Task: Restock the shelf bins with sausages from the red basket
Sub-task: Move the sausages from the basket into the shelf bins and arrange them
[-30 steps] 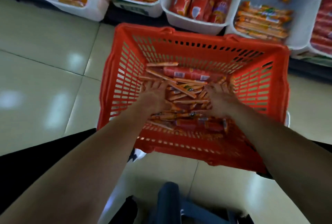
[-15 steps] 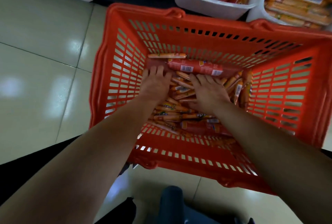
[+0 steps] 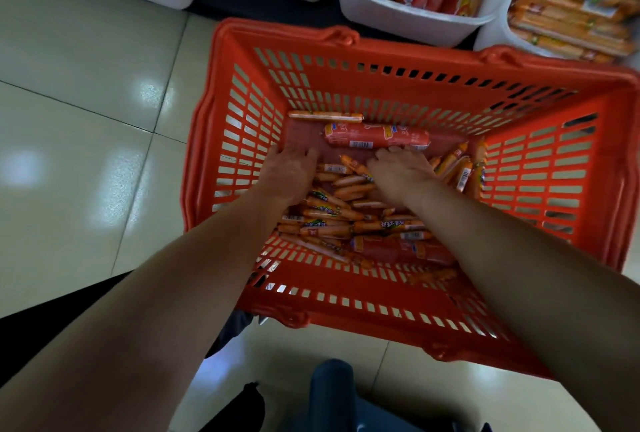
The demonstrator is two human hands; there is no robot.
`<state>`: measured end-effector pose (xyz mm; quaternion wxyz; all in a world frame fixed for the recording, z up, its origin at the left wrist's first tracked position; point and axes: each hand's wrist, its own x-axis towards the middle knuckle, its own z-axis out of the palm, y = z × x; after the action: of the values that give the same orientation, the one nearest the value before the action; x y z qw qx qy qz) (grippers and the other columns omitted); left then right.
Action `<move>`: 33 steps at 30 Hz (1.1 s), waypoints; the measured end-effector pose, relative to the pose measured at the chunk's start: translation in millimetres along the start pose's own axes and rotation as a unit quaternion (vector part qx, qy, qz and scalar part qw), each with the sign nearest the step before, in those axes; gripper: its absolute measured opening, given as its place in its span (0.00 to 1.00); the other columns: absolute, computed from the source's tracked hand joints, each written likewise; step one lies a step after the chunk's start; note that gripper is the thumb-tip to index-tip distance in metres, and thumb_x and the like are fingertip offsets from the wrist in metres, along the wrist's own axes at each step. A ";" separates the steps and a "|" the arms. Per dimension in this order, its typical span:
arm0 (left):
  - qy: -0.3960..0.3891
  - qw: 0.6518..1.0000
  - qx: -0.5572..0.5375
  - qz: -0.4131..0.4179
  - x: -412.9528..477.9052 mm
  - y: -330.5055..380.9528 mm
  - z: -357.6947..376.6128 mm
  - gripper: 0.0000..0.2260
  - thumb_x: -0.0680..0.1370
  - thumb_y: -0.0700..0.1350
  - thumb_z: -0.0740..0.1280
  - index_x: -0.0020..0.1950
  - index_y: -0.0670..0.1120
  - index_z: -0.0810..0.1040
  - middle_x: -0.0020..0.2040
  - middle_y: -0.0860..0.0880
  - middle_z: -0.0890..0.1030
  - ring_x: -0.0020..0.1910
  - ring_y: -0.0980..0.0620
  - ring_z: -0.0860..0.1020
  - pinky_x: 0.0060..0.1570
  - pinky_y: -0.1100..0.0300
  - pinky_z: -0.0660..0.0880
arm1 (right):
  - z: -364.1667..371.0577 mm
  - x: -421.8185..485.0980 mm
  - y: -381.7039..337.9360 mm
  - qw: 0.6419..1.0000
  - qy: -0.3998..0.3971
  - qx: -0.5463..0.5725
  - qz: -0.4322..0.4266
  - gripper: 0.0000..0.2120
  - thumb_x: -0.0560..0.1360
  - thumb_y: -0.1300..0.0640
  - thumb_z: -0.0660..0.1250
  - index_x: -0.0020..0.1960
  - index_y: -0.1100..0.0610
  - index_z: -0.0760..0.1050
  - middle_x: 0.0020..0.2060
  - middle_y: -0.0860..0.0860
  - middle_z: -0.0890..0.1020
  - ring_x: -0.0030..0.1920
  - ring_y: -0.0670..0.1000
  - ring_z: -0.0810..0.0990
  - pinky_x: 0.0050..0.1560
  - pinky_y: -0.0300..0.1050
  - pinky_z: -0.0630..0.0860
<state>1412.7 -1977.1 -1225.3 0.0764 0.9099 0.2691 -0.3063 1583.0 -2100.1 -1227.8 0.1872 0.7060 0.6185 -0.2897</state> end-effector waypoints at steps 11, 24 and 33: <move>-0.010 0.987 -0.158 -0.019 -17.2 -7.8 -26.2 0.21 0.80 0.51 0.67 0.69 0.45 0.67 0.60 0.41 0.78 0.57 0.41 0.78 0.48 0.51 0.72 | -33.8 -33.9 41.2 0.979 -0.021 0.192 0.059 0.10 0.72 0.48 0.71 0.45 0.51 0.72 0.38 0.51 0.78 0.37 0.52 0.78 0.35 0.47 0.72; -0.050 0.954 -0.297 0.008 -17.8 32.8 -7.3 0.26 0.74 0.50 0.74 0.71 0.53 0.72 0.68 0.48 0.73 0.68 0.46 0.71 0.64 0.55 0.69 | 12.0 -63.1 72.3 0.990 -0.055 0.085 0.098 0.49 0.64 0.48 0.80 0.76 0.47 0.53 0.75 0.51 0.61 0.74 0.55 0.58 0.70 0.56 0.62; -0.081 0.957 -0.277 -0.007 -22.7 21.4 11.2 0.25 0.75 0.53 0.73 0.70 0.52 0.72 0.68 0.48 0.76 0.64 0.47 0.74 0.64 0.52 0.73 | 18.9 -50.7 70.1 0.996 -0.046 -0.048 0.054 0.55 0.64 0.37 0.75 0.80 0.50 0.47 0.72 0.51 0.65 0.69 0.56 0.64 0.69 0.57 0.63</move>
<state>1403.2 -2008.6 -1221.3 0.3450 0.8232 0.3432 -0.2926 1645.0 -2162.1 -1216.3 0.2648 0.7142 0.5837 -0.2812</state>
